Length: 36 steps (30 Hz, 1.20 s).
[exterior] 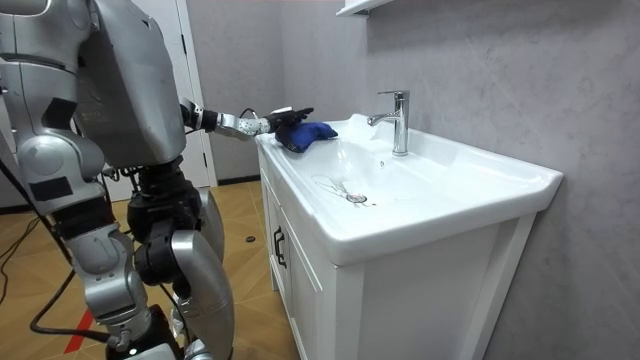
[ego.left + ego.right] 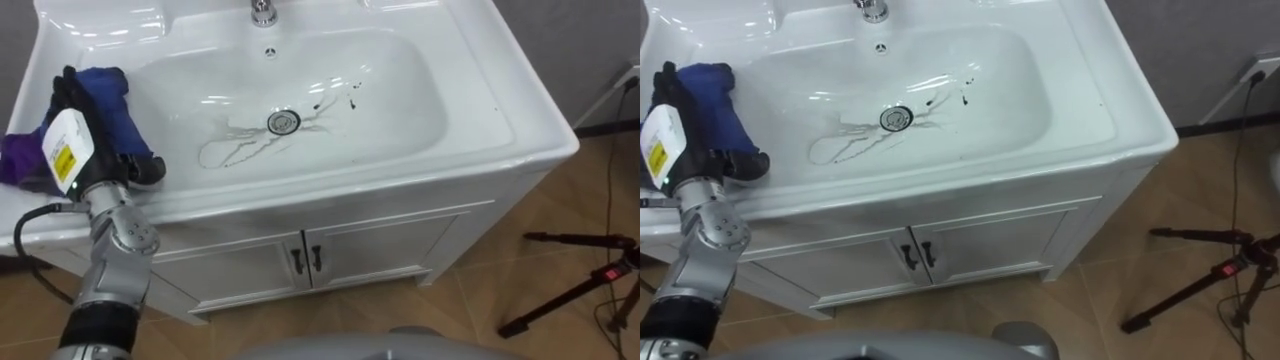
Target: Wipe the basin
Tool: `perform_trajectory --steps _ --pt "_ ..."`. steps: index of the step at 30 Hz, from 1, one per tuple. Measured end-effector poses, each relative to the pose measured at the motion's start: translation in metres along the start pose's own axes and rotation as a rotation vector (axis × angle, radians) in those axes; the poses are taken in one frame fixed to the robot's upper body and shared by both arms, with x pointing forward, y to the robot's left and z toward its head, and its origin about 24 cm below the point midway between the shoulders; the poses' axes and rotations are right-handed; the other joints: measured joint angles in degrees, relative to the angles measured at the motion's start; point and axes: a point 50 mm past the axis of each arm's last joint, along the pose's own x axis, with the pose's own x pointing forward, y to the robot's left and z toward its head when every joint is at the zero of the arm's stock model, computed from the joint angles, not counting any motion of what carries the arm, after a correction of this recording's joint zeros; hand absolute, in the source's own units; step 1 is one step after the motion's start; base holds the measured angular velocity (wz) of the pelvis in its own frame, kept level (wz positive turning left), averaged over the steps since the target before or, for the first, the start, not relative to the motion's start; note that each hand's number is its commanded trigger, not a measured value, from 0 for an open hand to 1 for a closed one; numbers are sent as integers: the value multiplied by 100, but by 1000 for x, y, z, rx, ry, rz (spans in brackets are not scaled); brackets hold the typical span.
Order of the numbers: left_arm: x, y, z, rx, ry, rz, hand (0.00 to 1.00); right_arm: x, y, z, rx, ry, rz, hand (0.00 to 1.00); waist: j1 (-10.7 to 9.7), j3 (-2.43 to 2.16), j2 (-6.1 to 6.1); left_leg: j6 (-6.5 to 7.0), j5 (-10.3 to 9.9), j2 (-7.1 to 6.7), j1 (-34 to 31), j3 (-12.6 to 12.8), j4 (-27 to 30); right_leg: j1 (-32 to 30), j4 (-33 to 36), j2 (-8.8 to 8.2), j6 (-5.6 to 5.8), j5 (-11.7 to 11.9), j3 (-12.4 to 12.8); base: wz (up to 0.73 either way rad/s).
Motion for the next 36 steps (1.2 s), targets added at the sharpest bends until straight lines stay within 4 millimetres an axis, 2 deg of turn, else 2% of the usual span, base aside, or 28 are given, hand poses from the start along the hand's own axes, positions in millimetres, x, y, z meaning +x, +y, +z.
perform_trajectory --steps 5,19,33,36 --pt "3 6 -7 7 46 32 0 1 4 -2 10 23 8 0 5 3 -5 0 0 -2 10 0 1 8 3 -1 0 0 11 0" --pt "3 7 -8 17 61 32 0 2 6 0 14 22 7 0 -5 19 4 0 0 -3 9 6 0 6 1 -1 1 0 24 0" --pt "3 5 -10 28 77 9 0 2 6 2 47 11 -1 0 -23 51 136 0 0 -6 53 10 1 66 10 -3 3 2 27 0" --pt "2 4 -10 41 78 -5 0 2 4 6 47 5 -3 0 -121 66 146 1 0 -11 -22 7 20 0 26 -11 8 -3 21 0"
